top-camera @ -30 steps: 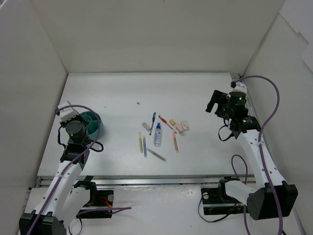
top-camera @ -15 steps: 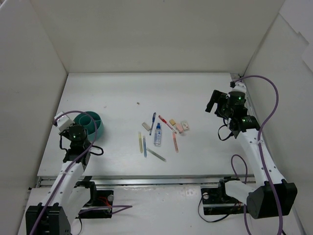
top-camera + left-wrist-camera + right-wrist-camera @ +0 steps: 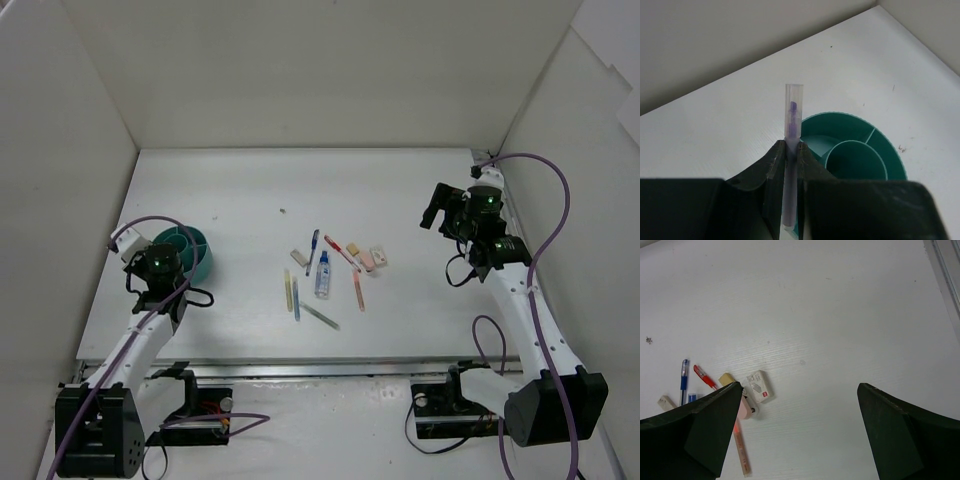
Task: Sort the stationery into containers
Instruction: Place the pen in the storage box.
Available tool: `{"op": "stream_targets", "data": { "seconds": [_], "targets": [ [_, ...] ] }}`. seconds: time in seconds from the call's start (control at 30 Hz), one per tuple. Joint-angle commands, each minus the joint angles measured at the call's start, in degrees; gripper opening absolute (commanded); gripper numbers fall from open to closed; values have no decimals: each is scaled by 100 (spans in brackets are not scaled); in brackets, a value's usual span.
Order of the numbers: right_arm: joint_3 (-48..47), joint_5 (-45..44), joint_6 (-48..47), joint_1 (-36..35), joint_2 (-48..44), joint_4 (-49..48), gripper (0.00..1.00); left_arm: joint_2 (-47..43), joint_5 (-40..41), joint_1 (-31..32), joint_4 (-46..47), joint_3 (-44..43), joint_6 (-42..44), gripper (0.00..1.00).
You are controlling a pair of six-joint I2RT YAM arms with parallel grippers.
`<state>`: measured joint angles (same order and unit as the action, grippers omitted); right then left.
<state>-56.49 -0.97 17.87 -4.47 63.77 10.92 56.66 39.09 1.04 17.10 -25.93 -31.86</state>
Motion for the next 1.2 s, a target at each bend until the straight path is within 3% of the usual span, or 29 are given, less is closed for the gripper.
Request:
{"op": "stream_targets", "data": {
  "seconds": [0.0,0.23,0.5,0.67,0.9,1.03,1.17],
  "targets": [
    [-143,-8,-73,51,-22,-310,98,-173,125,-34,4,-544,-259,0],
    [-161,-17,-82,34,83,-318,98,-437,256,-34,37,-466,-190,0],
    [-170,-34,-73,34,118,-318,98,520,196,-34,627,-570,-75,0],
    [-134,-105,-73,43,31,-310,98,986,266,-34,479,-738,-390,0],
    [-125,-87,-64,43,39,-310,98,759,196,-34,13,-571,-909,0],
    [-143,-17,-55,34,92,-310,98,443,143,-34,-207,-509,-954,14],
    [-161,45,-46,43,110,-318,98,126,46,-34,-286,-387,-875,19]
  ]
}}
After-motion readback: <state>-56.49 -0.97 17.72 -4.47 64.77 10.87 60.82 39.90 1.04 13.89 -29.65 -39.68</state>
